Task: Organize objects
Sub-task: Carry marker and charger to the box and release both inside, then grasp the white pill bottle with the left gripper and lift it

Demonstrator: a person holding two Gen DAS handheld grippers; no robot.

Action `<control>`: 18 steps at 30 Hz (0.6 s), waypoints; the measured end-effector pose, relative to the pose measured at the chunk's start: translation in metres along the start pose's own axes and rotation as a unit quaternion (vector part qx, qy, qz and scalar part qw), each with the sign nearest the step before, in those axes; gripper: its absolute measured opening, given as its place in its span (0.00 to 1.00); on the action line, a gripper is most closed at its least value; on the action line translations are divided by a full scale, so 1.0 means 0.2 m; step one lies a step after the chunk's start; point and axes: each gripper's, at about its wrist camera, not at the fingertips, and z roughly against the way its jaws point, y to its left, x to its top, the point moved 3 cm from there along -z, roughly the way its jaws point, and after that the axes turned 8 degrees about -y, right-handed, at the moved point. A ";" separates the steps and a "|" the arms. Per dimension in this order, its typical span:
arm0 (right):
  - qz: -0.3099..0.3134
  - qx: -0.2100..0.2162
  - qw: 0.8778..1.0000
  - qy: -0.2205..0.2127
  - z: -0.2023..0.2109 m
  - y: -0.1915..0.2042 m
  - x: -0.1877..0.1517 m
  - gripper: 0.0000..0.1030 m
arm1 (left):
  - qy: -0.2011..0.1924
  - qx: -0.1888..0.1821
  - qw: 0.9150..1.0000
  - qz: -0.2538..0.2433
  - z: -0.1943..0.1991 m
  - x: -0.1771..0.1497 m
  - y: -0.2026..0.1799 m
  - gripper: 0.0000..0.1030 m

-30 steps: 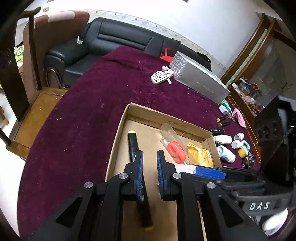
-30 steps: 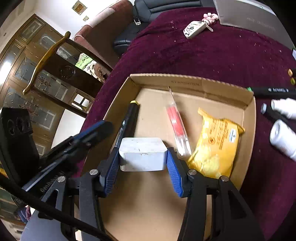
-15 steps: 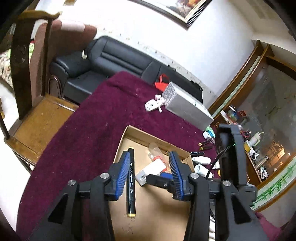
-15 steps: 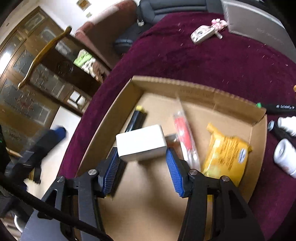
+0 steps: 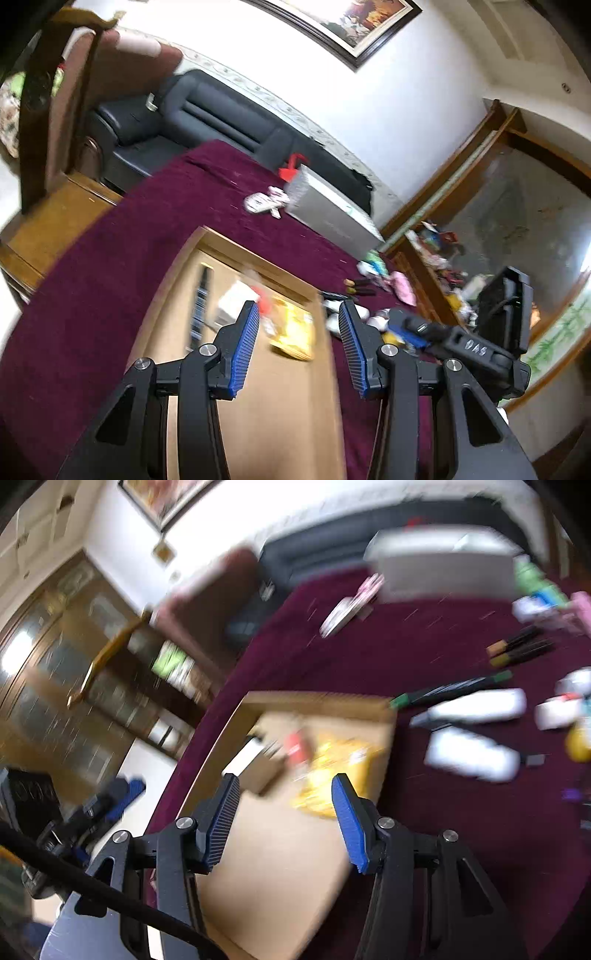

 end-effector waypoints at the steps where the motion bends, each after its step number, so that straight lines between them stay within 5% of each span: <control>1: 0.010 -0.017 0.999 -0.031 0.10 -0.03 0.02 0.50 | 0.004 -0.012 1.000 0.002 -0.01 -0.02 -0.03 0.38; 3: 0.038 -0.081 0.990 -0.112 0.34 -0.10 0.04 0.57 | 0.011 -0.032 0.999 0.001 -0.02 -0.06 -0.10 0.38; 4: 0.047 -0.109 0.982 -0.148 0.44 -0.13 0.03 0.79 | 0.014 -0.043 0.999 -0.003 -0.03 -0.08 -0.15 0.38; 6: 0.036 -0.153 0.963 -0.219 0.63 -0.24 0.01 1.00 | 0.019 -0.060 0.998 -0.011 -0.06 -0.12 -0.23 0.38; 7: 0.018 -0.158 0.959 -0.235 0.69 -0.33 -0.01 1.00 | 0.024 -0.062 0.998 -0.015 -0.08 -0.14 -0.27 0.38; 14: -0.150 -0.212 0.948 -0.183 0.77 -1.10 -0.09 1.00 | 0.080 -0.050 0.994 -0.063 -0.23 -0.34 -0.49 0.38; 18: -0.165 -0.233 0.945 -0.163 0.71 -1.32 -0.13 1.00 | 0.123 -0.019 0.987 -0.098 -0.42 -0.47 -0.60 0.38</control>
